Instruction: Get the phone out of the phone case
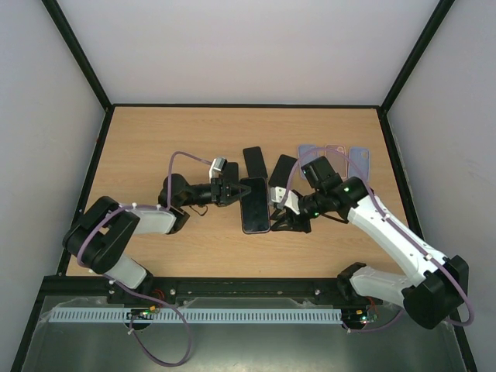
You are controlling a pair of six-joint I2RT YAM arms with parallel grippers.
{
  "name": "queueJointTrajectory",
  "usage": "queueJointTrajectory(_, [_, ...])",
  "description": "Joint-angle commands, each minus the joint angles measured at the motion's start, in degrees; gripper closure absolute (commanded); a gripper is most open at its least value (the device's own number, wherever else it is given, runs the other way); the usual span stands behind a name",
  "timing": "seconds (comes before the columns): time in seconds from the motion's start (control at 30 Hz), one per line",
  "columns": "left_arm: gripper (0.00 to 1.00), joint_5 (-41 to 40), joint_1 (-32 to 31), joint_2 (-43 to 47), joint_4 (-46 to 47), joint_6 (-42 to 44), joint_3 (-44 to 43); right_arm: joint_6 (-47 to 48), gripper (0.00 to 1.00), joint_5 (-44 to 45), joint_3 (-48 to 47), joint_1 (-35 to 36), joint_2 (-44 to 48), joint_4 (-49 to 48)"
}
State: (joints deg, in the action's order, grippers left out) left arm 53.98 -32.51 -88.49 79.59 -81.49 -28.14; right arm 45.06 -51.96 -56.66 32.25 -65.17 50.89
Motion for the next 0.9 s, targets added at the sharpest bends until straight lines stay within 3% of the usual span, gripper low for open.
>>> queueJointTrajectory(0.0, [0.97, 2.1, -1.5, 3.9, 29.0, -9.2, -3.2, 1.8, 0.73, 11.2, 3.7, 0.1, 0.8, -8.2])
queueJointTrajectory(0.33, [0.97, 0.9, -2.6, 5.8, 28.7, -10.0, -3.1, -11.4, 0.74, 6.3, 3.1, 0.0, 1.7, -15.4])
queueJointTrajectory(0.47, [0.97, 0.5, -2.6, 6.2, 28.7, -9.8, -2.5, -20.7, 0.68, 1.3, 2.1, -0.2, 3.3, -18.1])
queueJointTrajectory(0.57, [0.97, 0.2, -2.7, 6.2, 28.6, -9.0, -1.9, -27.6, 0.57, -2.9, 1.5, -0.6, 4.0, -20.9])
queueJointTrajectory(0.73, [0.97, -0.5, -2.8, 5.5, 28.9, -8.4, -0.9, -34.1, 0.48, -9.4, 0.3, -2.9, 2.6, -22.5])
queueJointTrajectory(0.8, [0.97, -0.6, -2.8, 5.0, 28.9, -8.2, -0.5, -36.4, 0.5, -12.0, 0.4, -3.6, 1.5, -23.4])
queueJointTrajectory(0.87, [0.97, -0.8, -2.8, 4.6, 28.8, -7.8, -0.2, -38.1, 0.61, -15.3, 0.5, -4.2, 0.1, -23.9])
